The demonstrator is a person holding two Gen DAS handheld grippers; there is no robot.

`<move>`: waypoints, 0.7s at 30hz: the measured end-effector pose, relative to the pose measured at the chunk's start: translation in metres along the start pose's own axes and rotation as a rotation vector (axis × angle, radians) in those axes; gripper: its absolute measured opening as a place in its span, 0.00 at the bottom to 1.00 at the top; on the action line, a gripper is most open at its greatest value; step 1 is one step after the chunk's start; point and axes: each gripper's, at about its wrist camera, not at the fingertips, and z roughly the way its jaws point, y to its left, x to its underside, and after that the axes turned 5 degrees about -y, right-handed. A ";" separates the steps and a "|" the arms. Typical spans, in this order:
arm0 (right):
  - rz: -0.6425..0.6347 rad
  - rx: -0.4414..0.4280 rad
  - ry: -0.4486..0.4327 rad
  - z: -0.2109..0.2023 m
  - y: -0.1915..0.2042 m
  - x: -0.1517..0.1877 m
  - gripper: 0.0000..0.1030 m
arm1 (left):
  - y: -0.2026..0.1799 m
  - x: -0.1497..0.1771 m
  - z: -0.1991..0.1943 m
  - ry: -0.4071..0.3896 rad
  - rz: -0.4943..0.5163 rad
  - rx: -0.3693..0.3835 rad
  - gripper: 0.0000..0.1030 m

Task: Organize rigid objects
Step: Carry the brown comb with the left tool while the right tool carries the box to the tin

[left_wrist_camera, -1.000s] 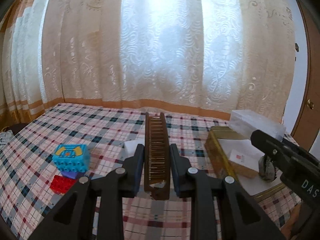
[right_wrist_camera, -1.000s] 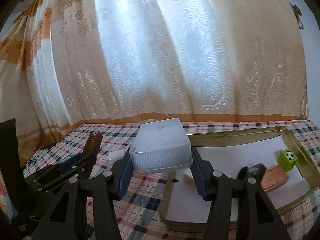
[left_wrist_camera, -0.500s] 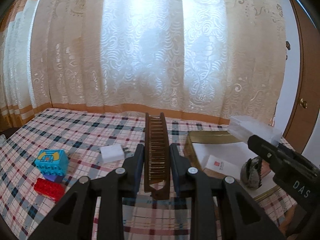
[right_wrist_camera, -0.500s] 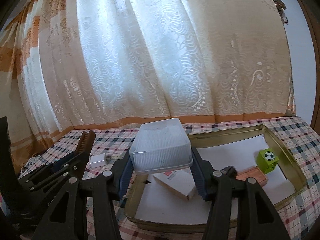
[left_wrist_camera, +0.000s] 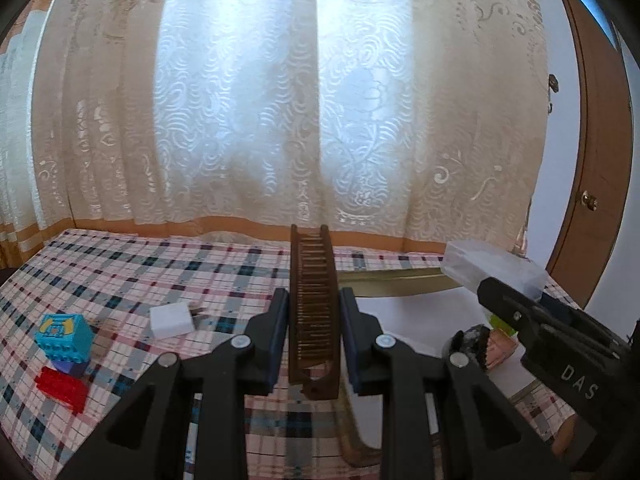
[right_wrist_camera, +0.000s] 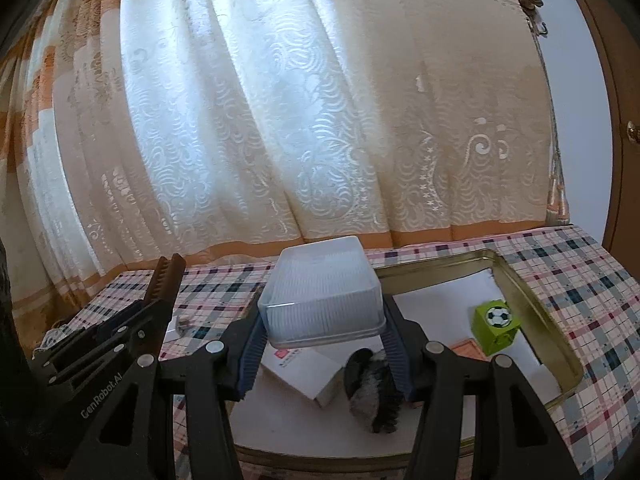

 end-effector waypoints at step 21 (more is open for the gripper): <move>0.044 0.121 -0.002 -0.010 -0.066 -0.013 0.55 | -0.060 0.004 0.021 0.030 0.053 0.066 0.23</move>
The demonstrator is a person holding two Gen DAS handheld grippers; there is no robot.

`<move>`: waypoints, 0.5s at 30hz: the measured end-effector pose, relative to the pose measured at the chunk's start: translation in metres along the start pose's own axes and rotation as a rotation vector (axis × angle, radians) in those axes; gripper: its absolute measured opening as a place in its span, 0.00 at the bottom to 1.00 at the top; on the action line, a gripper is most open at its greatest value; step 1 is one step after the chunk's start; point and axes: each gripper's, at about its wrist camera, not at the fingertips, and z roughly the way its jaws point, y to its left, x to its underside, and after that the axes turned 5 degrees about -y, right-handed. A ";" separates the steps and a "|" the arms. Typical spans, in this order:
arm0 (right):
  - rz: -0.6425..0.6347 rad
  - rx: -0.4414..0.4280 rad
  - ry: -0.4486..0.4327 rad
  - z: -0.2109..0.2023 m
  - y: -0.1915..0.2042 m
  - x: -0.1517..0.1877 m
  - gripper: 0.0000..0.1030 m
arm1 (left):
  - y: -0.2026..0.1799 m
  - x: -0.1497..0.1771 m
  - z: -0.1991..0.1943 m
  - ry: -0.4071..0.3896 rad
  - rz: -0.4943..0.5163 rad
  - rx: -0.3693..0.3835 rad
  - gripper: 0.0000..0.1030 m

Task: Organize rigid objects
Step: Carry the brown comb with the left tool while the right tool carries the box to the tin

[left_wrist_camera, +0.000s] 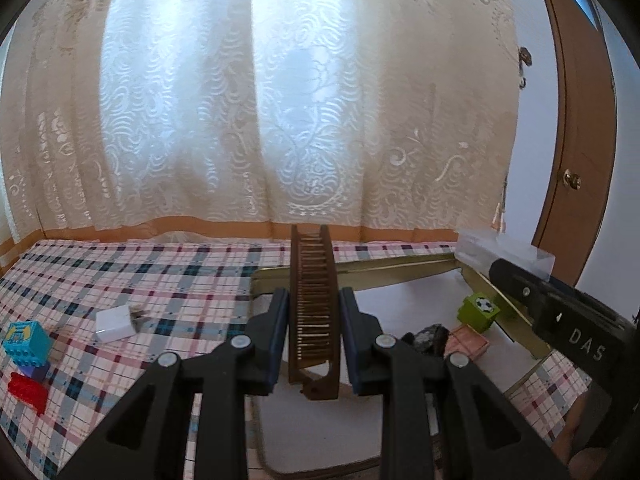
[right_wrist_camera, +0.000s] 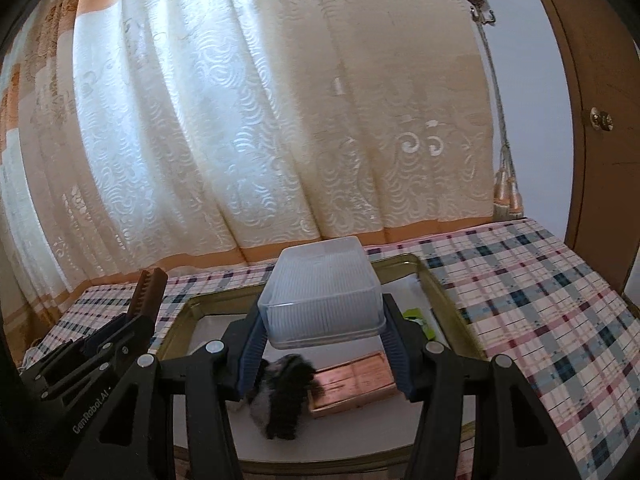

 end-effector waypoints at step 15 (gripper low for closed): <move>-0.052 0.115 0.040 0.019 -0.027 -0.002 0.55 | -0.037 0.009 0.029 0.054 0.040 0.025 0.23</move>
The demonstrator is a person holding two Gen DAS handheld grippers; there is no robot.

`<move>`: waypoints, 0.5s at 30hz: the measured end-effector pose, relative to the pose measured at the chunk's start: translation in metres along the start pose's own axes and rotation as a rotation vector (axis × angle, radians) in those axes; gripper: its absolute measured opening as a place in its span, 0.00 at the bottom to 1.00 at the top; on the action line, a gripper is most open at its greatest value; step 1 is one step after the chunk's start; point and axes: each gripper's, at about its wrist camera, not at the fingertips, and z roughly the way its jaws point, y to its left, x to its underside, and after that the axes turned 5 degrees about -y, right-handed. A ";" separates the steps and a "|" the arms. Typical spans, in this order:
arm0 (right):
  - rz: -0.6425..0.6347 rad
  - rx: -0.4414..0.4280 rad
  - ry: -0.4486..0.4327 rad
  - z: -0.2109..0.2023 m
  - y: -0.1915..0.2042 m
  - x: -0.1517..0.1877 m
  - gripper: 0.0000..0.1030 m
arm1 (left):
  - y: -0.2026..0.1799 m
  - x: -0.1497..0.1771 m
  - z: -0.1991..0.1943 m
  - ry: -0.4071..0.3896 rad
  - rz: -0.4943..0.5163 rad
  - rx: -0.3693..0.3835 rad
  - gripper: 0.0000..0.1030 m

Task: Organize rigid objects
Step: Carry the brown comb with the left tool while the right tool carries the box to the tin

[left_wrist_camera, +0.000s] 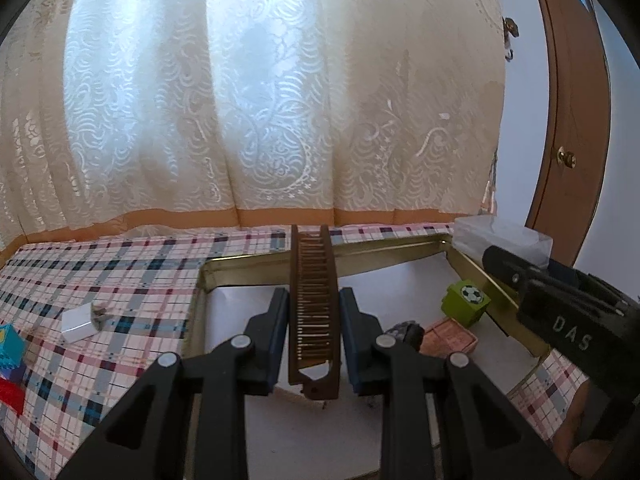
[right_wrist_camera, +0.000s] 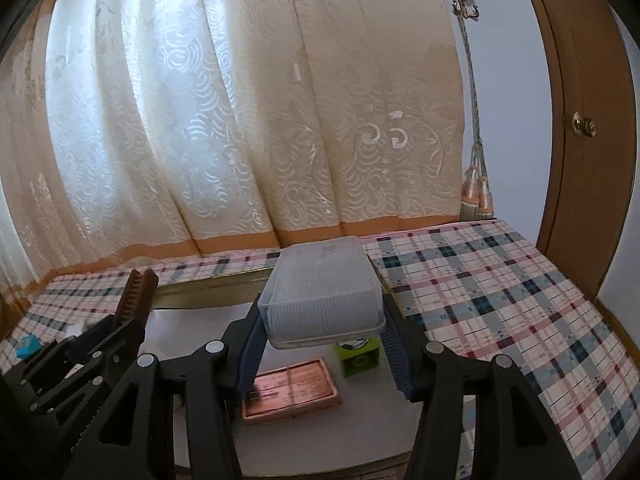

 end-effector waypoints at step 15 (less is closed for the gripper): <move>-0.063 0.033 0.055 0.024 0.008 0.005 0.55 | -0.005 0.002 0.020 0.057 0.007 -0.027 0.23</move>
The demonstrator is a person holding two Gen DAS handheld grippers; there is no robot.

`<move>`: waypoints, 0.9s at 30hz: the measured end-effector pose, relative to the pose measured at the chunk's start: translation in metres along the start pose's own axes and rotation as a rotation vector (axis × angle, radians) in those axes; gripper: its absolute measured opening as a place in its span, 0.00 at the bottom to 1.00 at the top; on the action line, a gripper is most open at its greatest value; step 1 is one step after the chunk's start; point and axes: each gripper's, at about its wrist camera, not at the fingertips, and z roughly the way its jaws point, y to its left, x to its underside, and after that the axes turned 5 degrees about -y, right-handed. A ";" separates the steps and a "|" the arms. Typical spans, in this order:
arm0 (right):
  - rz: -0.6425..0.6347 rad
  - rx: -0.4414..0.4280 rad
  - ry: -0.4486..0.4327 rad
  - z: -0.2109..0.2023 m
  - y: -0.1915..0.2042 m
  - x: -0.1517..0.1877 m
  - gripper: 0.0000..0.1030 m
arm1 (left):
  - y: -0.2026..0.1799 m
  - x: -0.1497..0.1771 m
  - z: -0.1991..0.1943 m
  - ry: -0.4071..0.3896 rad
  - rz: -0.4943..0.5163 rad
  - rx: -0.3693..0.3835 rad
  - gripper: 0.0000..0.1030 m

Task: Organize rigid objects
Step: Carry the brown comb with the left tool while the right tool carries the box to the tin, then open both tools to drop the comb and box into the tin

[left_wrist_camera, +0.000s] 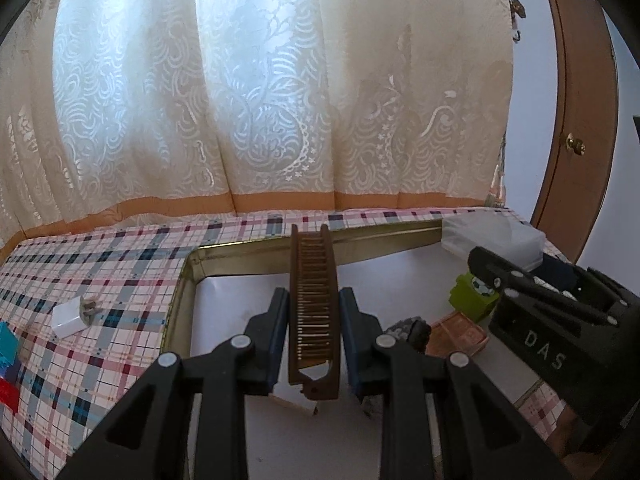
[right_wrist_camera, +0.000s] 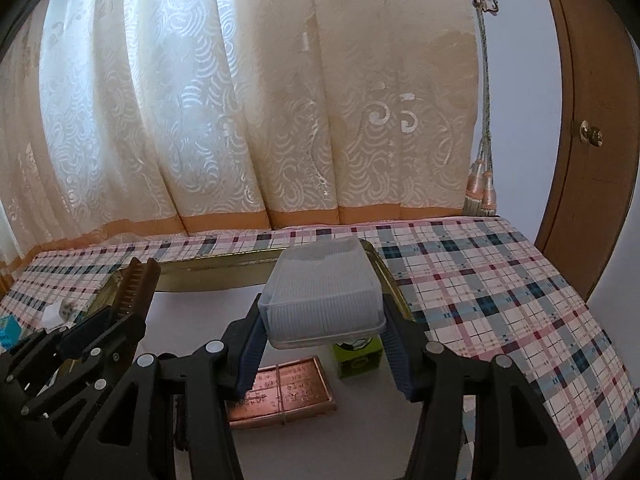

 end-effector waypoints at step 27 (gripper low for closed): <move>0.212 0.005 -0.210 -0.028 -0.035 -0.005 0.82 | 0.007 0.002 -0.023 -0.142 0.013 -0.076 1.00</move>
